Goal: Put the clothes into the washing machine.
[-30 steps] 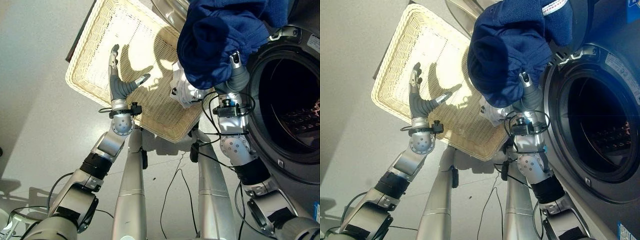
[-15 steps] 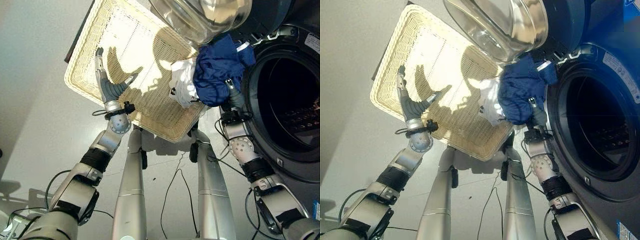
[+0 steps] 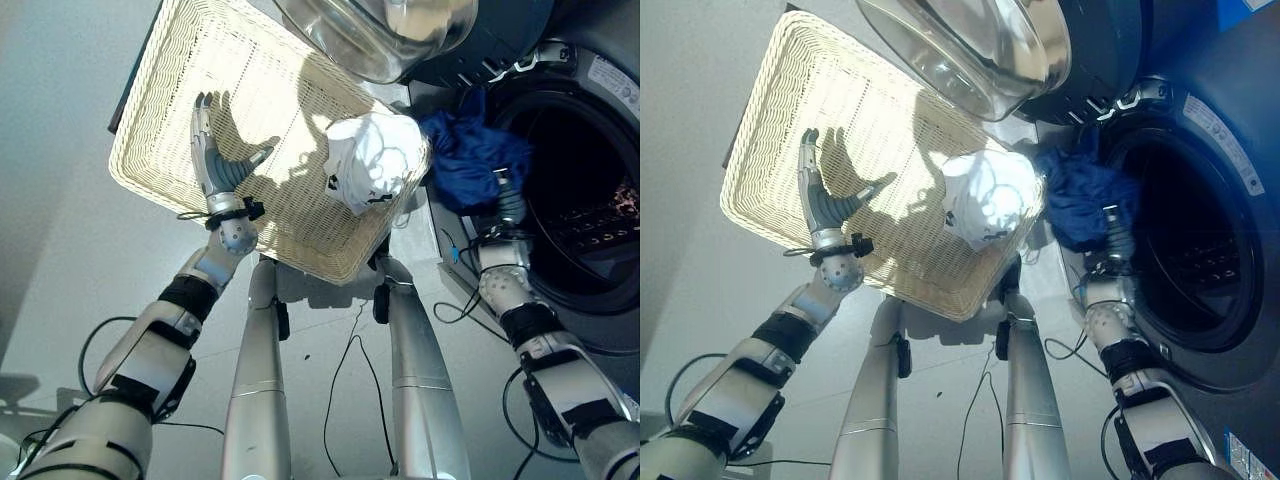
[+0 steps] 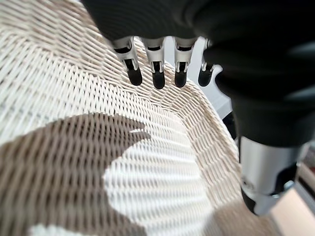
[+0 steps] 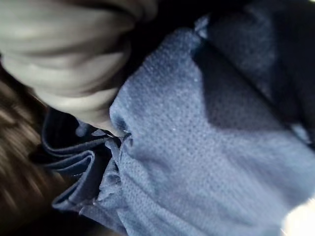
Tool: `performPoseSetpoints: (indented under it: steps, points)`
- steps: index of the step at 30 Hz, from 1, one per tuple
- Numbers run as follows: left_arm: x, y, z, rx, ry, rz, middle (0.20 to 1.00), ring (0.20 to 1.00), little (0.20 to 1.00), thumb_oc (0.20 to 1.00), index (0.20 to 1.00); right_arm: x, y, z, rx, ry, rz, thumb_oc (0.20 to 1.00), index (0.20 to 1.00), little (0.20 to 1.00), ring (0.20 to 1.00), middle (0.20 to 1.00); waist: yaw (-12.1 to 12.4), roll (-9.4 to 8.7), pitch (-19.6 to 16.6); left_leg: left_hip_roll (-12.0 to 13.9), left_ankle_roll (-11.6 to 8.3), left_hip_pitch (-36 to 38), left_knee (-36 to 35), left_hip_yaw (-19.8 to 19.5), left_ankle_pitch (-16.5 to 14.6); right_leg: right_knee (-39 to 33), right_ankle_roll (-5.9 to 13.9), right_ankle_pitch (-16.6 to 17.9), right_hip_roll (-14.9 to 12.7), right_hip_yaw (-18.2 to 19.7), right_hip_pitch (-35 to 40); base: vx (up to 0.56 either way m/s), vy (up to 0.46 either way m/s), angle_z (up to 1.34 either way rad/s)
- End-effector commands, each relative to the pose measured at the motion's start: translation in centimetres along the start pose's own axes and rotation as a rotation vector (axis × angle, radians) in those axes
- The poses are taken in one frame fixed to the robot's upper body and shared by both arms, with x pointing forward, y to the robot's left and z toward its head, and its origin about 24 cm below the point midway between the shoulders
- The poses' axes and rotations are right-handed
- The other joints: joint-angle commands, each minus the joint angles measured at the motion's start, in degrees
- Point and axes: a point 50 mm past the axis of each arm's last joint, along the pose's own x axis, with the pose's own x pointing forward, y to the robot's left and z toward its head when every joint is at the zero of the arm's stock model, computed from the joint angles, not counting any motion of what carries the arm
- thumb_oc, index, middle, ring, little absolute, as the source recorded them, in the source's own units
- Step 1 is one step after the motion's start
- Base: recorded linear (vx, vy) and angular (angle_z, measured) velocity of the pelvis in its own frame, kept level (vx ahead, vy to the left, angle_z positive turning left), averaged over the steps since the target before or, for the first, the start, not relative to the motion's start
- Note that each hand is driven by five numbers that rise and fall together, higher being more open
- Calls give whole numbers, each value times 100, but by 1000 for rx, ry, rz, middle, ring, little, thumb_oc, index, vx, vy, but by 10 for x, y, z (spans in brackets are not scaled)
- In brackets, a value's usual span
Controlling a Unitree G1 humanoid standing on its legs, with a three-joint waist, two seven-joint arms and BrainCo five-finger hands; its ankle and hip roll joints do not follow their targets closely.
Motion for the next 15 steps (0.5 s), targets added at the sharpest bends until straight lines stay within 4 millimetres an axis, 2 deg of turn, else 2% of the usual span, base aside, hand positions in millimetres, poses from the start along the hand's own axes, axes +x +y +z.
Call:
performPoseSetpoints:
  steps: [1, 2, 4, 5, 6, 7, 10, 11, 12, 15]
  points:
    - [5, 4, 0, -7, -18, 9, 1000, 1000, 1000, 1000, 1000, 13, -12, 91, 77, -411, -210, 200, 200, 200, 200, 200, -105, -90, -135, -398, 156, -170, 688, 149, -582, -1345, 499, 1165, 244, -449, 412, -3, -58, 0]
    - [7, 5, 2, -8, -23, 14, 1000, 1000, 1000, 1000, 1000, 14, -9, 93, 80, -424, -214, 200, 200, 200, 200, 200, -115, -95, -135, -409, 160, -240, 677, 149, -522, -1365, 493, 1223, 235, -449, 347, -8, -67, 0]
    - [6, 6, -1, 5, -21, 10, 1000, 1000, 1000, 1000, 1000, 14, 0, 108, 91, -485, -256, 200, 200, 200, 200, 200, -120, -131, -135, -416, 170, -204, 702, 105, -604, -1370, 509, 1197, 249, -455, 388, 4, -25, -1]
    - [6, 11, -7, 19, -17, 7, 1000, 1000, 1000, 1000, 1000, 14, 5, 133, 94, -576, -324, 200, 200, 200, 200, 200, -119, -176, -135, -421, 174, -174, 717, 54, -658, -1390, 514, 1187, 268, -457, 423, -3, -37, -1]
    - [8, 12, -6, 18, -21, 11, 1000, 1000, 1000, 1000, 1000, 15, 7, 136, 97, -586, -329, 200, 200, 200, 200, 200, -130, -182, -135, -431, 178, -232, 703, 55, -598, -1409, 508, 1242, 259, -458, 370, 1, -49, -1]
    - [8, 14, -9, 26, -19, 5, 1000, 1000, 1000, 1000, 1000, 15, 5, 150, 69, -628, -359, 200, 200, 200, 200, 200, -122, -205, -135, -434, 191, -158, 699, 22, -660, -1411, 511, 1205, 278, -462, 442, 0, 0, 0]
    - [10, 16, -10, 29, -21, 0, 1000, 1000, 1000, 1000, 1000, 16, 7, 161, 21, -646, -363, 200, 200, 200, 200, 200, -126, -221, -135, -432, 193, -137, 692, 4, -670, -1434, 509, 1200, 278, -466, 476, 1, -11, -1]
    - [13, 19, -10, 35, -27, -5, 1000, 1000, 1000, 1000, 1000, 18, 10, 168, -19, -652, -370, 928, 928, 928, 928, 928, -120, -243, -135, -450, 202, -112, 688, -35, -683, -1460, 501, 1195, 279, -465, 507, 0, 0, 0]
    - [14, 19, -10, 35, -28, -6, 1000, 1000, 1000, 1000, 1000, 18, 9, 168, -39, -642, -381, 1000, 1000, 1000, 1000, 1000, -119, -248, -135, -447, 201, -110, 690, -44, -687, -1454, 501, 1187, 278, -470, 513, 0, 0, 0]
    - [17, 21, -8, 36, -40, -6, 1000, 1000, 1000, 1000, 1000, 20, 7, 171, -72, -629, -406, 1000, 1000, 1000, 1000, 1000, -113, -267, -135, -484, 224, -156, 676, -73, -631, -1478, 487, 1244, 269, -476, 473, 0, 0, 0]
